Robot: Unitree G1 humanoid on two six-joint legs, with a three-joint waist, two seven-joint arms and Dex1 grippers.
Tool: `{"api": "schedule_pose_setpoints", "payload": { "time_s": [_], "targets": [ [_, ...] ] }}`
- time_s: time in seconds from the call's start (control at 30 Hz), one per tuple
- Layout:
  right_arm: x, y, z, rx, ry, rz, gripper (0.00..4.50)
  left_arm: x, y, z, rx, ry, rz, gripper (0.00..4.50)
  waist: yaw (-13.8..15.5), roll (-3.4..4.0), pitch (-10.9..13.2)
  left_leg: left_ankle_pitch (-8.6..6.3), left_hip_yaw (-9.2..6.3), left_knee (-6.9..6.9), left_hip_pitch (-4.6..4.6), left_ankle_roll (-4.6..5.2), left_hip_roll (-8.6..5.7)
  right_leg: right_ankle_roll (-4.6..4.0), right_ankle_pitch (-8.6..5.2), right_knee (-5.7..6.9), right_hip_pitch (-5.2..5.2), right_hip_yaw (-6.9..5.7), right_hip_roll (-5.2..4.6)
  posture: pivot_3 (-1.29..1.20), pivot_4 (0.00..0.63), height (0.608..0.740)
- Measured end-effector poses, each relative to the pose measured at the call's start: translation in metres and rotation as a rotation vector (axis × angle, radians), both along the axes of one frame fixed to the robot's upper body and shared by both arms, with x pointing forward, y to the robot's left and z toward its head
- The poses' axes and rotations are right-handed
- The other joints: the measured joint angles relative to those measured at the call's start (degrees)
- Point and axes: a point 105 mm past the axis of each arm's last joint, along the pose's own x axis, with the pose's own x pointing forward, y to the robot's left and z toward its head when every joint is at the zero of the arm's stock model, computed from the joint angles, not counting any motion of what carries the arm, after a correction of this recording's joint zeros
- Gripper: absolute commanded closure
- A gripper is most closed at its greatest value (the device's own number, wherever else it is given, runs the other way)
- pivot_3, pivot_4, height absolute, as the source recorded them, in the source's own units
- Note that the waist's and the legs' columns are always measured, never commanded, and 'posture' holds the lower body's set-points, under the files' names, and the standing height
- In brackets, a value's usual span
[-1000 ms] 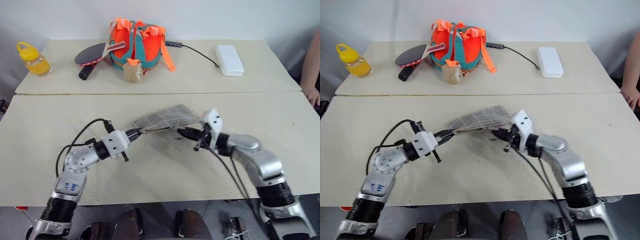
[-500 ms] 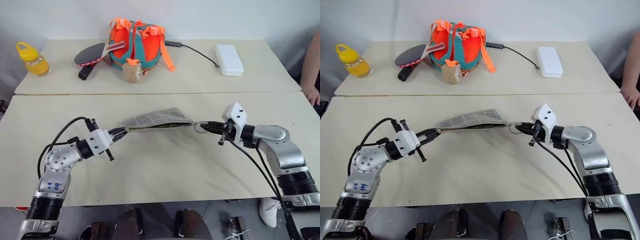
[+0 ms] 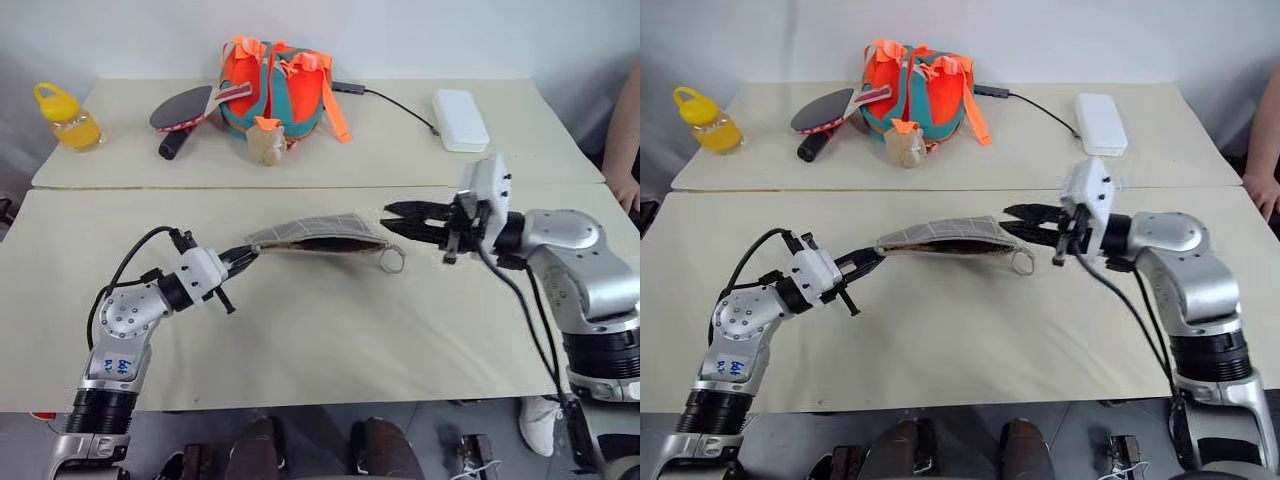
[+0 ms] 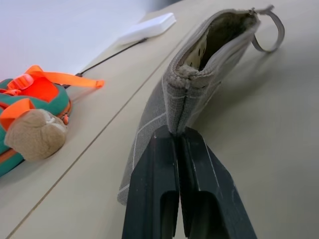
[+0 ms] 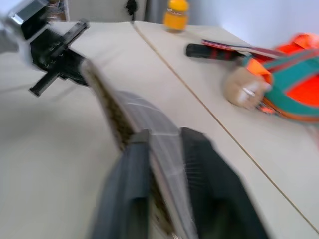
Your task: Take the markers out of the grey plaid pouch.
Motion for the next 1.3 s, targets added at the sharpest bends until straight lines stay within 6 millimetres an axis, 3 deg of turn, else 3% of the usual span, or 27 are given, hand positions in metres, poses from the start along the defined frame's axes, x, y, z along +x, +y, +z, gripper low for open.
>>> {"api": "schedule_pose_setpoints", "payload": {
  "time_s": [0.1, 0.3, 0.5, 0.7, 0.8, 1.17, 1.3],
  "targets": [
    [-0.001, 0.014, -0.030, -0.082, -0.019, 0.013, 4.47, 0.000, -0.002, 0.000, -0.009, 0.005, 0.001, 4.50, 0.05, 0.00, 0.00, 0.00, 0.02, 0.00, -0.02, 0.00, -0.03, 0.00, 0.00, -0.01, -0.01, 0.00, -0.01, 0.00, 0.150, 0.740],
    [0.018, 0.012, -0.048, -0.195, -0.148, -0.077, 4.47, 0.001, -0.005, -0.002, -0.018, 0.014, -0.006, 4.50, -0.15, 0.00, 0.00, 0.01, 0.02, 0.06, -0.01, -0.01, -0.01, 0.01, 0.00, 0.05, -0.01, 0.01, 0.00, 0.00, 0.150, 0.740],
    [0.026, 0.016, -0.052, -0.257, -0.223, -0.076, 4.47, -0.001, -0.017, -0.005, -0.036, 0.031, -0.035, 4.50, -0.12, 0.00, 0.00, 0.01, 0.02, 0.05, -0.01, -0.01, -0.01, 0.01, 0.00, 0.03, -0.01, 0.01, 0.00, 0.00, 0.150, 0.740],
    [0.044, 0.022, -0.053, -0.477, -0.444, -0.085, 4.47, -0.005, -0.041, -0.002, -0.061, 0.047, -0.097, 4.50, -0.22, 0.00, 0.00, 0.02, 0.03, 0.08, -0.01, -0.02, 0.00, 0.01, 0.00, 0.09, -0.03, 0.02, 0.00, 0.00, 0.150, 0.740],
    [0.049, 0.021, -0.048, -0.507, -0.484, -0.092, 3.89, -0.005, -0.049, 0.002, -0.069, 0.045, -0.111, 4.50, -0.20, 0.00, 0.00, 0.02, 0.02, 0.07, -0.01, -0.02, 0.00, 0.01, 0.00, 0.09, -0.02, 0.02, 0.00, 0.00, 0.150, 0.740],
    [0.052, 0.016, -0.048, -0.547, -0.491, -0.100, 0.10, -0.004, -0.056, 0.002, -0.079, 0.062, -0.123, 4.50, -0.21, 0.00, 0.00, 0.02, 0.02, 0.07, -0.01, -0.02, 0.00, 0.01, 0.00, 0.09, -0.02, 0.02, 0.00, 0.00, 0.150, 0.740],
    [0.051, 0.016, -0.047, -0.554, -0.484, -0.096, 0.10, -0.003, -0.056, 0.001, -0.083, 0.076, -0.120, 4.50, -0.20, 0.00, 0.00, 0.02, 0.02, 0.08, -0.01, -0.02, 0.00, 0.01, 0.00, 0.08, -0.02, 0.02, 0.00, 0.00, 0.150, 0.740]
  ]
}}
